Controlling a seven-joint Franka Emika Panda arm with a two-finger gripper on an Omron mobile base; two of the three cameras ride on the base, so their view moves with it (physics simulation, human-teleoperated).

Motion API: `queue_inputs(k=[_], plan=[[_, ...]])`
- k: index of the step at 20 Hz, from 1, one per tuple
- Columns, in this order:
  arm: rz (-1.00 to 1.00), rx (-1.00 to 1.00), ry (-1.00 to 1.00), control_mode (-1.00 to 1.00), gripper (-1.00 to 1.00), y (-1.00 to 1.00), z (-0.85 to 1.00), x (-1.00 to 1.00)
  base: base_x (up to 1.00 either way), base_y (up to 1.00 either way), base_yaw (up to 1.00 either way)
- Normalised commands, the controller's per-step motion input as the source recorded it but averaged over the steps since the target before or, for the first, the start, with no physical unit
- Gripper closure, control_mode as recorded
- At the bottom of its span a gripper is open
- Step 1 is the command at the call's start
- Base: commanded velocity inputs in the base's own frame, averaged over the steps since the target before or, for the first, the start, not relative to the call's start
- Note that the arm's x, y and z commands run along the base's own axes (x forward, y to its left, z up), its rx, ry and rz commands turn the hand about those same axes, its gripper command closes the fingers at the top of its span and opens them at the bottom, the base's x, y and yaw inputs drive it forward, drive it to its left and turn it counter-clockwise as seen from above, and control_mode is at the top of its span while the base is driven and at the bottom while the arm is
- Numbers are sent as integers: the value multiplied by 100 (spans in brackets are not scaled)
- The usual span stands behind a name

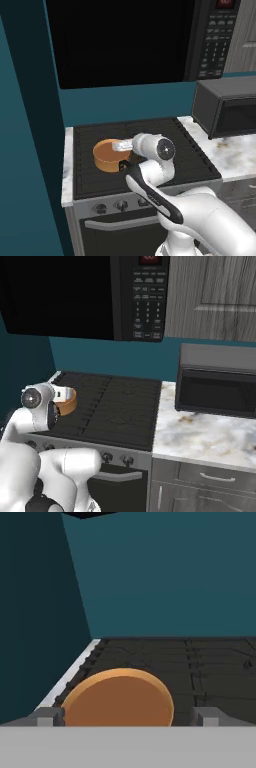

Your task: Pick up the sugar cube(s) and place them in the saucepan with hot chocolate.

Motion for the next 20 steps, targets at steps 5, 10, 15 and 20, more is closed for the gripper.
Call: queue_inputs(k=[5,10,15,20], plan=[[0,21,-4,-100,-100,-71,33,0,0,0,0],[1,17,0,-100,-100,-53,11,-17,0,0,0],[0,10,0,-100,-100,-41,0,-56,0,0,0],[0,14,13,-100,-100,-57,0,-48,0,0,0]])
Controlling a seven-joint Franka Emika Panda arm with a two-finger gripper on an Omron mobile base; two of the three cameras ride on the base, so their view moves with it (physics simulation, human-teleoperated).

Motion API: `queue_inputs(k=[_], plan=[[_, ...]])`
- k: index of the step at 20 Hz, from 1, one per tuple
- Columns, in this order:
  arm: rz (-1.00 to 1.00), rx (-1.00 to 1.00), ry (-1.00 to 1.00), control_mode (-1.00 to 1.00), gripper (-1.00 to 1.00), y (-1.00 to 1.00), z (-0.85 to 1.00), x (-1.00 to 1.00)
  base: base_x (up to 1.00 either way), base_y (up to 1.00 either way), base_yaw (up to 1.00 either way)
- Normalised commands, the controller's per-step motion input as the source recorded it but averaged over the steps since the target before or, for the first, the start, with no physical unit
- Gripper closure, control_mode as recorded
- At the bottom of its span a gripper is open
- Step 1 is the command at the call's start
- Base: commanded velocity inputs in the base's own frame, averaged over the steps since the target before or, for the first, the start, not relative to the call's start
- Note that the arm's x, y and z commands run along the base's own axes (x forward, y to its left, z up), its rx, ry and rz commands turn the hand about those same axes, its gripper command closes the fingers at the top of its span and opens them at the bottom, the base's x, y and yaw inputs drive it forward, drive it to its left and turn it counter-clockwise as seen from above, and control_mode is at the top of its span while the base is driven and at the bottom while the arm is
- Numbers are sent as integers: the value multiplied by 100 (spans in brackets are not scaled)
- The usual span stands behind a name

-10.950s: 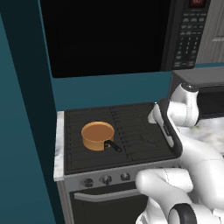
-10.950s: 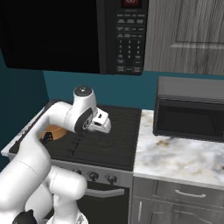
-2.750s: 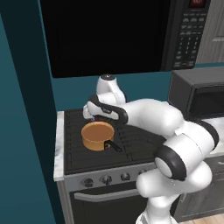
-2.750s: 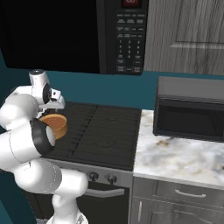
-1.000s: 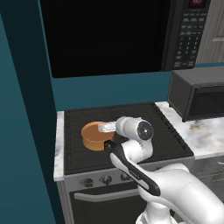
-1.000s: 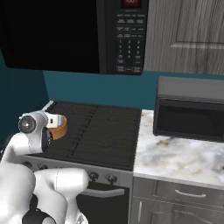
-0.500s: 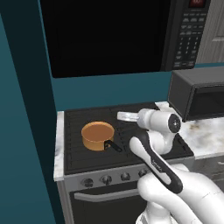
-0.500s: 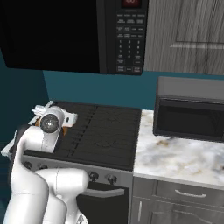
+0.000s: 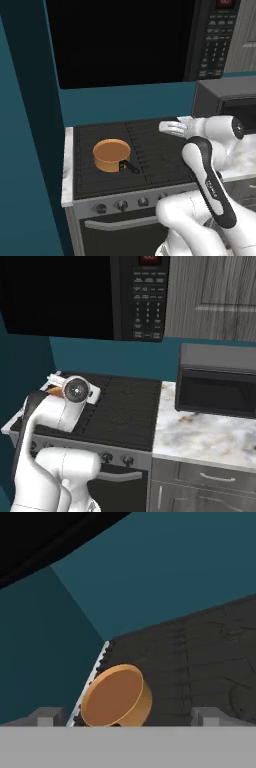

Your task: Pick up the sugar cube(s) and place them in the saucepan with hot chocolate.

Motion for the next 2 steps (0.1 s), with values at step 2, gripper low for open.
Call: queue_inputs(k=[2], plan=[[0,17,13,-100,-100,-70,0,-45,0,0,0]])
